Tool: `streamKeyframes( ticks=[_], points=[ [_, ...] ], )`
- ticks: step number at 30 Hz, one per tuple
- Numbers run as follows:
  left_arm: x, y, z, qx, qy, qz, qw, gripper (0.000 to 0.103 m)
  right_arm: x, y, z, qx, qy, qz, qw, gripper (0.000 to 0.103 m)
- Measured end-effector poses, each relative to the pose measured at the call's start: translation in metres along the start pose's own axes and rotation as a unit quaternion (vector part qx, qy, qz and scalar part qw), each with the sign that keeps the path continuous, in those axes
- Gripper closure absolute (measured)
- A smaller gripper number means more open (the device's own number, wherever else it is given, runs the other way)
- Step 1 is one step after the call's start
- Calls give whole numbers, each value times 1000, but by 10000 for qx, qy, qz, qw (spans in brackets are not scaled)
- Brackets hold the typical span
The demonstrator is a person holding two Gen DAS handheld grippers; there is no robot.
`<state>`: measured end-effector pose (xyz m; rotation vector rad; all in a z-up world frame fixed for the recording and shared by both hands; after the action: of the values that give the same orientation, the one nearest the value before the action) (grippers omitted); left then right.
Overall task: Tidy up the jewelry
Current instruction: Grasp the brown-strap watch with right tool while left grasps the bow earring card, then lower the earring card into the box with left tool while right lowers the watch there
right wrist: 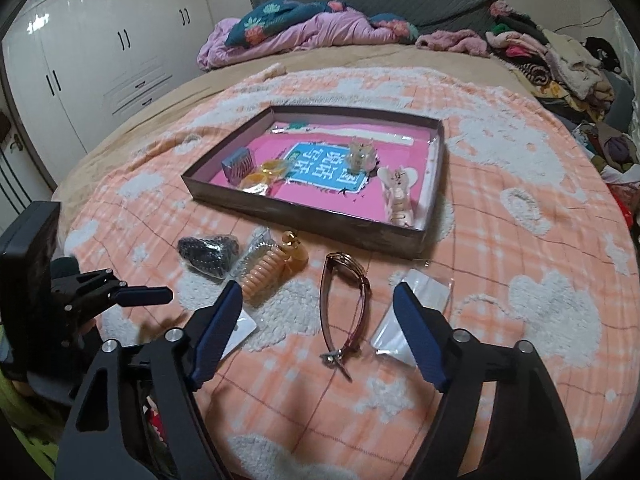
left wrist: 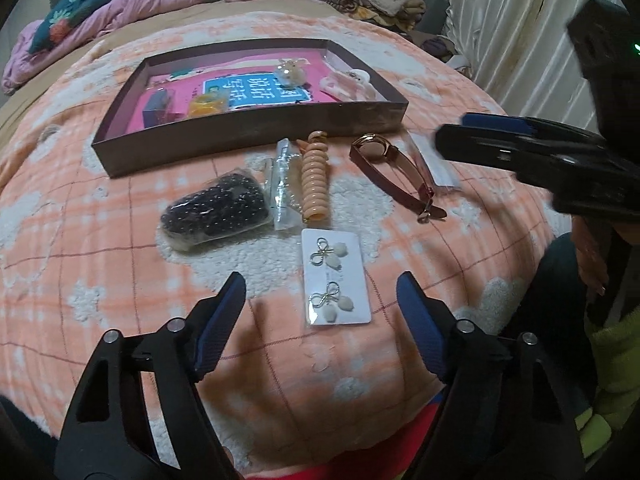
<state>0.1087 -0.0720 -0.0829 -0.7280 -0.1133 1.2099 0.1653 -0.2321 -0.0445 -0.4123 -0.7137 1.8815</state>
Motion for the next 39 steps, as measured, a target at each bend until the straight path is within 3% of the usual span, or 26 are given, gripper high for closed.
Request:
streamKeyframes(
  ticks=[5, 12, 15, 22, 24, 28, 39],
  points=[
    [4, 1, -6, 65, 81, 92, 9999, 42, 0, -6, -33, 360, -75, 105, 9993, 38],
    [3, 3, -12, 120, 125, 85, 9998, 42, 3, -2, -72, 752, 190, 320, 9965, 46],
    [2, 2, -17, 166, 126, 61, 9998, 42, 3, 3, -82, 811, 300, 368, 9956, 59],
    [-10, 3, -33, 274, -20, -209, 9994, 44, -5, 7, -81, 591, 279, 269, 9975, 74],
    [-16, 5, -37, 329, -152, -428, 9984, 66, -7, 10, -77, 532, 194, 190, 9982, 75],
    [-25, 9, -37, 316, -299, -767, 9961, 70, -10, 14, -66, 423, 85, 64, 9990, 75],
    [0, -12, 10, -354, -284, -347, 9984, 71, -16, 12, -37, -3, -152, -164, 9997, 76]
  ],
)
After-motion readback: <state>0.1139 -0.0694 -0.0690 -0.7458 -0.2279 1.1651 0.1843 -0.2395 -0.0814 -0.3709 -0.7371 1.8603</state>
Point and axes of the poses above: each gripper's, at about its wrist camera, not at the fingertips, and z roughly against the way its jaws point, x to its left, y to its underside, the point moved 3 cm from there along -z, roughly the way its jaws point, and after that the axes turned 10 degrees about y, right-handed, at the moved point
